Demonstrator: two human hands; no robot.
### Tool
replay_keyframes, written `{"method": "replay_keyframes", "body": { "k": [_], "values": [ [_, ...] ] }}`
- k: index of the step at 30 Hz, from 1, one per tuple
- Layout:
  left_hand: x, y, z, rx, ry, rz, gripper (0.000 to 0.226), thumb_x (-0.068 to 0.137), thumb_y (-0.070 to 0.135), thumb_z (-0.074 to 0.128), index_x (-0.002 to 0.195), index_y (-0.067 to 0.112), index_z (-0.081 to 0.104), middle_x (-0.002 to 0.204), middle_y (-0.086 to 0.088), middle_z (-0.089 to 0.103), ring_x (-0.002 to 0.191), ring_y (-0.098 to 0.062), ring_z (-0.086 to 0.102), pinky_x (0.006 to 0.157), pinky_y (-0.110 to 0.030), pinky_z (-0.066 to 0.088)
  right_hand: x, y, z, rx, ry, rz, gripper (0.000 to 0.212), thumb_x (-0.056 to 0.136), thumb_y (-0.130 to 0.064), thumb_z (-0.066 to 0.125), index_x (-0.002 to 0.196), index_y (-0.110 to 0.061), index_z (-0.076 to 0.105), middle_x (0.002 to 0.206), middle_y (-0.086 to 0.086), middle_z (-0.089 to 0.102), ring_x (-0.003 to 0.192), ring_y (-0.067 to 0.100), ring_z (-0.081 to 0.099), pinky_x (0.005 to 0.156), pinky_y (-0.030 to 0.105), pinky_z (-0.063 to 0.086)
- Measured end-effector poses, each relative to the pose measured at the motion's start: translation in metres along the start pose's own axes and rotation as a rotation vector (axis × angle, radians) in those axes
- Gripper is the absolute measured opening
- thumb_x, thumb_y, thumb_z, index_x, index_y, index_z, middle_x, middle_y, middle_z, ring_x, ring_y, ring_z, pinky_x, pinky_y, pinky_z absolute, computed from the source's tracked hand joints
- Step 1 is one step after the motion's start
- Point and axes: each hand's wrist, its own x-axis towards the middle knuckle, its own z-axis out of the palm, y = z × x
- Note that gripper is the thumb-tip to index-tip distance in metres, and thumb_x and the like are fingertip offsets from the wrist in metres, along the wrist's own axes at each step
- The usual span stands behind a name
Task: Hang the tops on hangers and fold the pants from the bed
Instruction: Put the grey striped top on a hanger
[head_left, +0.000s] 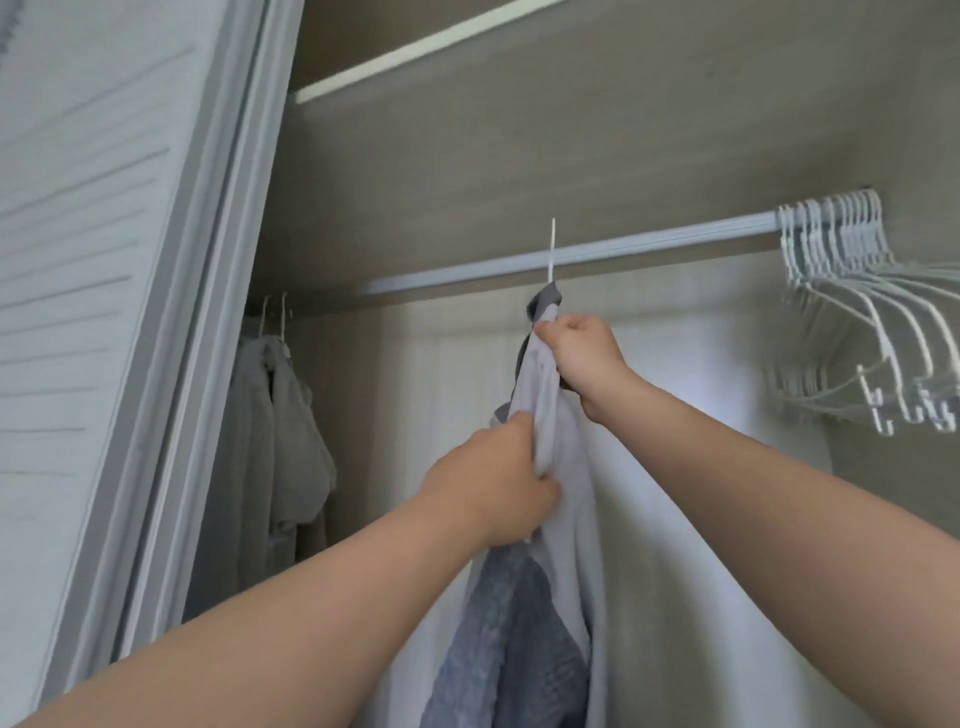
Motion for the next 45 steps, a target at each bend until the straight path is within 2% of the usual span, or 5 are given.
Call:
{"method": "replay_keyframes", "body": {
  "k": [8, 14, 18, 29, 45],
  "values": [
    [0.031, -0.002, -0.010, 0.236, 0.111, 0.007, 0.017, 0.095, 0.028, 0.049, 0.102, 0.023, 0.035, 0.111, -0.009, 0.057, 0.082, -0.030, 0.045, 0.072, -0.035, 0.037, 0.073, -0.008, -0.015, -0.024, 0.111, 0.048, 0.035, 0.091, -0.008, 0.059, 0.064, -0.016, 0.039, 0.057, 0.003, 0.039, 0.047, 0.017, 0.035, 0.043, 0.021, 0.025],
    [0.032, -0.009, -0.007, 0.293, 0.116, 0.017, 0.015, 0.094, 0.026, 0.049, 0.097, 0.021, 0.035, 0.098, -0.006, 0.054, 0.080, -0.033, 0.047, 0.069, -0.035, 0.036, 0.080, 0.019, -0.011, -0.021, 0.085, 0.140, 0.024, 0.090, -0.008, 0.060, 0.072, -0.015, 0.046, 0.066, 0.006, 0.044, 0.061, 0.021, 0.042, 0.065, 0.031, 0.037],
    [0.028, -0.020, -0.002, 0.318, 0.103, 0.024, 0.016, 0.094, 0.028, 0.049, 0.096, 0.021, 0.035, 0.090, -0.002, 0.049, 0.077, -0.031, 0.046, 0.069, -0.034, 0.036, 0.075, 0.021, -0.008, -0.056, 0.047, 0.156, 0.022, 0.091, -0.011, 0.059, 0.073, -0.011, 0.047, 0.057, 0.008, 0.047, 0.041, 0.018, 0.043, 0.047, 0.021, 0.035],
    [0.011, -0.043, 0.000, 0.381, -0.012, -0.010, 0.024, 0.091, 0.029, 0.052, 0.098, 0.022, 0.032, 0.080, 0.004, 0.041, 0.077, -0.028, 0.049, 0.069, -0.037, 0.042, 0.008, -0.014, 0.011, -0.666, -0.269, 0.051, 0.035, 0.084, -0.032, 0.065, 0.068, -0.002, 0.054, 0.042, 0.012, 0.054, 0.028, 0.022, 0.047, 0.038, 0.019, 0.040],
    [-0.020, -0.095, -0.028, 0.481, -0.054, -0.135, 0.029, 0.085, 0.018, 0.054, 0.098, 0.022, 0.028, 0.086, 0.000, 0.045, 0.078, -0.030, 0.048, 0.067, -0.037, 0.037, -0.006, -0.017, 0.086, -0.700, -0.403, 0.100, 0.035, 0.094, -0.018, 0.046, 0.074, 0.009, 0.058, 0.076, 0.030, 0.070, 0.063, 0.045, 0.070, 0.063, 0.050, 0.062]
  ]
}}
